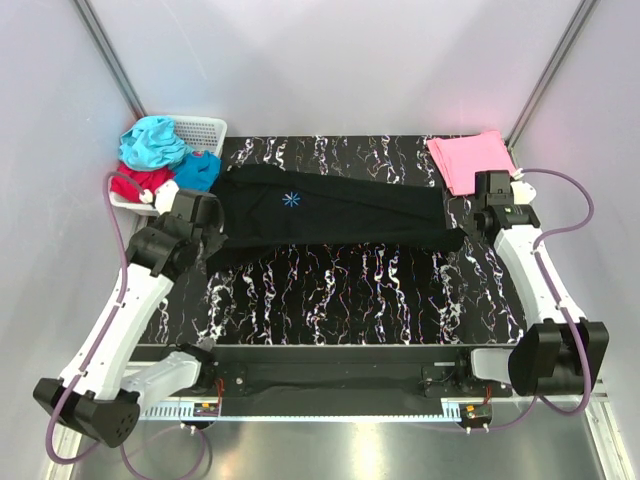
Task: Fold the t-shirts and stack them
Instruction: Flatten the tshirt out
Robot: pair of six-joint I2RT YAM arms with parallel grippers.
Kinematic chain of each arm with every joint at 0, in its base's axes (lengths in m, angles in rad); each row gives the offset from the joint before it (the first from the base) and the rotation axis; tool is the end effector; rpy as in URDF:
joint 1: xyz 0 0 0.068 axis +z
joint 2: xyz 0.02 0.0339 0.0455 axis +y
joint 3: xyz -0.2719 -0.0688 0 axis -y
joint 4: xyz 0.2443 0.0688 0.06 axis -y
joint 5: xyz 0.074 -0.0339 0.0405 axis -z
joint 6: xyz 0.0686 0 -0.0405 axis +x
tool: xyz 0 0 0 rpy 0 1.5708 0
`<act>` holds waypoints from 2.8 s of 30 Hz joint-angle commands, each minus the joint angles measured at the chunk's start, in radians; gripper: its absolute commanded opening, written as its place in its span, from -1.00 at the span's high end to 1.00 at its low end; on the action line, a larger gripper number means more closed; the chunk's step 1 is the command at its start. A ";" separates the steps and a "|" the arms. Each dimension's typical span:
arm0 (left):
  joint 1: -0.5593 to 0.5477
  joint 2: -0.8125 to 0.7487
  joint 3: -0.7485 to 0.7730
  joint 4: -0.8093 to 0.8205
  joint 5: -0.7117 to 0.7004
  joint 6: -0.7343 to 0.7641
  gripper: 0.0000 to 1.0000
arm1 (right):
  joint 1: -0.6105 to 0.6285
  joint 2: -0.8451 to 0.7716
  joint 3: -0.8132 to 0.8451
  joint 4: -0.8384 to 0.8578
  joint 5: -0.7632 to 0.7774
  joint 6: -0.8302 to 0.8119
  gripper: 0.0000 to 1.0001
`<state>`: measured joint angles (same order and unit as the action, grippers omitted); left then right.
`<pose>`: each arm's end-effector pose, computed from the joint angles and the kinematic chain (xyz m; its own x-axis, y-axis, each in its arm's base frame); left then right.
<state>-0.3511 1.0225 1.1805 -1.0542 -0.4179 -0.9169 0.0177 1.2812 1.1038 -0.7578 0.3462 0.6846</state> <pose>0.1931 -0.0411 0.3365 -0.5066 -0.5870 -0.6315 -0.5356 0.7882 -0.3030 0.2760 -0.0184 0.2785 -0.5065 0.5860 -0.6326 0.6519 0.7404 0.1639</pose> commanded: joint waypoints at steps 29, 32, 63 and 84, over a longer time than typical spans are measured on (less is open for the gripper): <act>-0.063 0.252 0.950 -0.049 -0.216 0.578 1.00 | 0.116 -0.124 0.639 -0.110 -0.040 -0.462 1.00; -0.078 0.213 0.979 -0.047 -0.216 0.593 1.00 | 0.140 -0.152 0.669 -0.118 -0.036 -0.490 1.00; -0.089 0.275 0.993 -0.016 -0.082 0.636 1.00 | 0.148 -0.160 0.663 -0.078 -0.088 -0.511 1.00; -0.091 0.202 1.121 -0.156 -0.186 0.606 1.00 | 0.192 -0.178 0.763 -0.086 -0.134 -0.539 1.00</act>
<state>-0.4461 1.3231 2.3093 -1.2167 -0.5453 -0.3019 0.2089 1.1641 1.8229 -0.8597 0.2150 0.1692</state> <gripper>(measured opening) 0.024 0.014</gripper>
